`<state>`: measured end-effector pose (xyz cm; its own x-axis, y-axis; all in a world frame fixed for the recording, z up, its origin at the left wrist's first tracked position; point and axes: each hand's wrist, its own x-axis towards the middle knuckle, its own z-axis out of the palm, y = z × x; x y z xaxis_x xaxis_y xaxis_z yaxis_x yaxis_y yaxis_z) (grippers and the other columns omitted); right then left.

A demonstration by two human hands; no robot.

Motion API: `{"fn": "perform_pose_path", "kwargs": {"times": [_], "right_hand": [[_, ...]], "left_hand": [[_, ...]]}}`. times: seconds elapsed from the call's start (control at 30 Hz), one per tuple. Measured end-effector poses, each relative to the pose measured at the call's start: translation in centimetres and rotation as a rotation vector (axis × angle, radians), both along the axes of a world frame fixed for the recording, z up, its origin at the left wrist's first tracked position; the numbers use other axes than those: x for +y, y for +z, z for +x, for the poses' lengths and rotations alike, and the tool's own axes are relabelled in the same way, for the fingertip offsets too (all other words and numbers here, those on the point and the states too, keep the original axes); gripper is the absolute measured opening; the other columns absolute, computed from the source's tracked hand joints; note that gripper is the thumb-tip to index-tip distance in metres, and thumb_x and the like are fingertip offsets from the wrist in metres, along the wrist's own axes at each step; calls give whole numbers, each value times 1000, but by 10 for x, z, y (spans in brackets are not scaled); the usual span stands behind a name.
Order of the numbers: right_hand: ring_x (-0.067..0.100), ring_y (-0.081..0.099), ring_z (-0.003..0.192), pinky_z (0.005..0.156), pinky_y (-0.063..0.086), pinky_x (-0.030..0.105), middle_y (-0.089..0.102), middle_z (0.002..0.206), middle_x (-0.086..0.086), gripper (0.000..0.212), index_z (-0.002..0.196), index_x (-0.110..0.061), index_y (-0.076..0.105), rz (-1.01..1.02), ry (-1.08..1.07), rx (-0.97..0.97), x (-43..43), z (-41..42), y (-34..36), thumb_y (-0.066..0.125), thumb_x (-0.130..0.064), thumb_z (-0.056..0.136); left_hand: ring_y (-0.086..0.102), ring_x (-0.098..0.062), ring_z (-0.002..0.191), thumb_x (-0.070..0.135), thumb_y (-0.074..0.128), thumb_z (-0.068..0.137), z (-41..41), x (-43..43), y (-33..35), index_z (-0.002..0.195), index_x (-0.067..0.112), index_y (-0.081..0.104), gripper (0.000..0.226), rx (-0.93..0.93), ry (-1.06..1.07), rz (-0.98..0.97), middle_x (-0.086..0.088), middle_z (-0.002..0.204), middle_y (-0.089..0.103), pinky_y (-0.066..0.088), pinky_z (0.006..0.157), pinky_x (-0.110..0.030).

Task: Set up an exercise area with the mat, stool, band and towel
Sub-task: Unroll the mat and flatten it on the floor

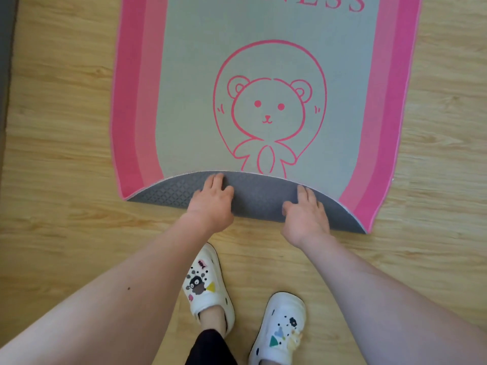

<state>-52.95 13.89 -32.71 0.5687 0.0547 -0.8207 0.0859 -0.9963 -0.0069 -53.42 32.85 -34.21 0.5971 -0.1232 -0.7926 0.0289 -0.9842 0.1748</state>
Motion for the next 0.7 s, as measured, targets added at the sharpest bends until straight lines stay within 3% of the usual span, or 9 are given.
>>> {"fn": "perform_pose_path", "kwargs": {"times": [0.07, 0.17, 0.27, 0.33, 0.4, 0.5, 0.7], "right_hand": [[31, 15, 145, 117, 21, 40, 16, 157, 16, 39, 124, -18, 53, 5, 9, 22, -2, -13, 0, 49, -9, 86], [31, 43, 123, 102, 35, 37, 46, 132, 13, 48, 133, -16, 41, 21, 23, -15, -7, -32, -2, 48, -7, 86], [33, 52, 114, 88, 42, 38, 55, 122, 12, 67, 148, -20, 22, 54, -6, 45, -12, -52, 2, 46, -6, 87], [33, 55, 113, 81, 43, 35, 58, 122, 11, 68, 147, -23, 25, 64, 13, 133, -17, -68, 6, 45, -5, 85], [31, 53, 117, 86, 46, 35, 57, 126, 10, 64, 143, -22, 34, 75, 59, 222, -21, -83, 11, 44, -3, 83], [30, 42, 128, 99, 42, 38, 47, 137, 10, 67, 149, -23, 29, 67, 129, 346, -26, -94, 11, 45, -7, 86], [29, 36, 132, 106, 39, 39, 42, 138, 10, 61, 142, -28, 46, 61, 258, 384, -28, -83, -2, 42, -3, 86]], "left_hand": [[22, -30, 136, 20, 51, 86, -15, -3, -1, 123, 10, 44, 39, 0, 29, 11, -13, 146, 25, 40, 99, -43], [42, -31, 119, 18, 52, 86, -33, -6, -2, 137, 12, 31, 56, -23, 124, 4, -12, 128, 45, 44, 89, -41], [52, -32, 110, 18, 51, 87, -53, -5, 5, 150, 22, 12, 75, 57, 191, -27, -11, 120, 51, 43, 78, -39], [52, -31, 109, 15, 48, 86, -75, -8, 9, 145, 21, 27, 63, 117, 164, -21, -11, 119, 49, 45, 78, -39], [48, -29, 112, 12, 43, 84, -94, -9, 11, 134, 18, 42, 50, 187, 124, 11, -11, 119, 48, 46, 86, -40], [44, -29, 118, 12, 42, 85, -107, -12, 10, 136, 16, 41, 51, 272, 63, 58, -12, 125, 46, 43, 94, -38], [44, -28, 114, 13, 38, 91, -107, -18, 1, 119, 13, 57, 34, 216, 73, 79, -11, 119, 48, 42, 90, -37]]}}
